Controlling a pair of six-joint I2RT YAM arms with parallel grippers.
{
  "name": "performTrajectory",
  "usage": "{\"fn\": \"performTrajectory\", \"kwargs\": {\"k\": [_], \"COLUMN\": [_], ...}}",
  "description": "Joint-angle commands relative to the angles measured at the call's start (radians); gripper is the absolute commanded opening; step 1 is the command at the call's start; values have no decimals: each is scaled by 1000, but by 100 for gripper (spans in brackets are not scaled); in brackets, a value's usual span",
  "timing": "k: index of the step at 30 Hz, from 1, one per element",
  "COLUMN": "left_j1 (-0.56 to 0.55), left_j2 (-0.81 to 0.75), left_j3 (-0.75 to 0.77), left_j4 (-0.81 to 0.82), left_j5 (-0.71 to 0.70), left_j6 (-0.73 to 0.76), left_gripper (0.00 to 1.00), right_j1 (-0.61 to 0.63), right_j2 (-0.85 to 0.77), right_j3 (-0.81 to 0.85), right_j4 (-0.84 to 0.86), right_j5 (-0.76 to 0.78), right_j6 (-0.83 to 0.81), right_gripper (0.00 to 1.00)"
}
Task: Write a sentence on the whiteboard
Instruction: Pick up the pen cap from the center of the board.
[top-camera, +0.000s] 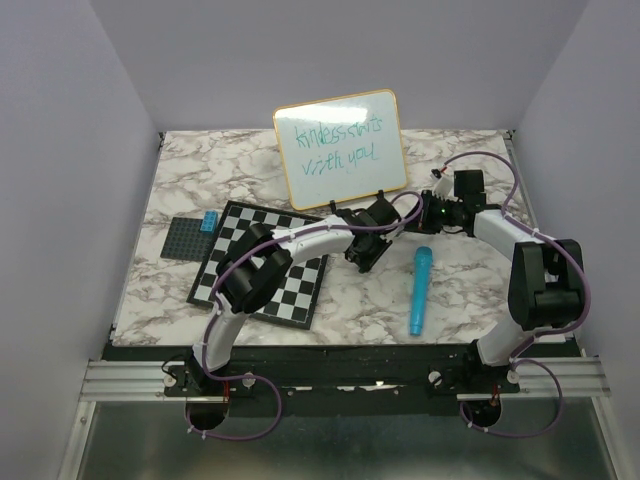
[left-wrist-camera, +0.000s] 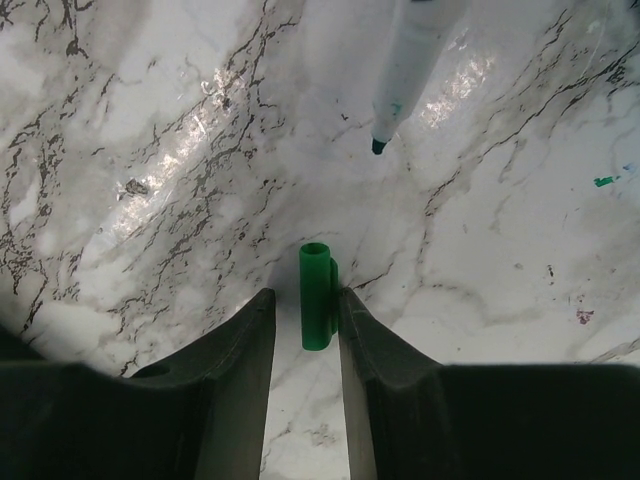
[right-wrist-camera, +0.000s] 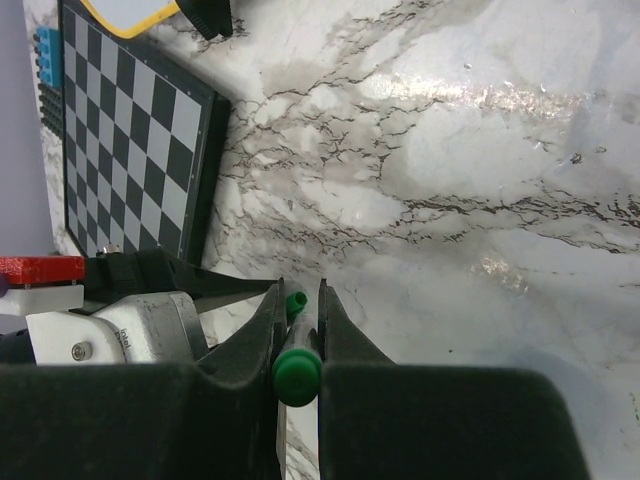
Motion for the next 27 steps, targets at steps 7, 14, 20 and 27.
{"fn": "performTrajectory", "kwargs": {"k": [7,14,20,27], "left_j1": [14,14,14,14], "left_j2": [129,110,8,-81], "left_j3": [-31,-83,-243,-332], "left_j4": [-51,14,147,229], "left_j5": [42,63,46,48], "left_j6": [10,-1,-1,20], "left_gripper": [27,0,0,0], "right_j1": [-6,-6,-6,0], "right_j2": [33,36,41,87], "right_j3": [25,25,18,0], "right_j4": [-19,-20,-13,26], "right_j5": [-19,-24,-59,-127], "right_j6": [-9,-5,9,69], "right_gripper": [0,0,1,1]}}
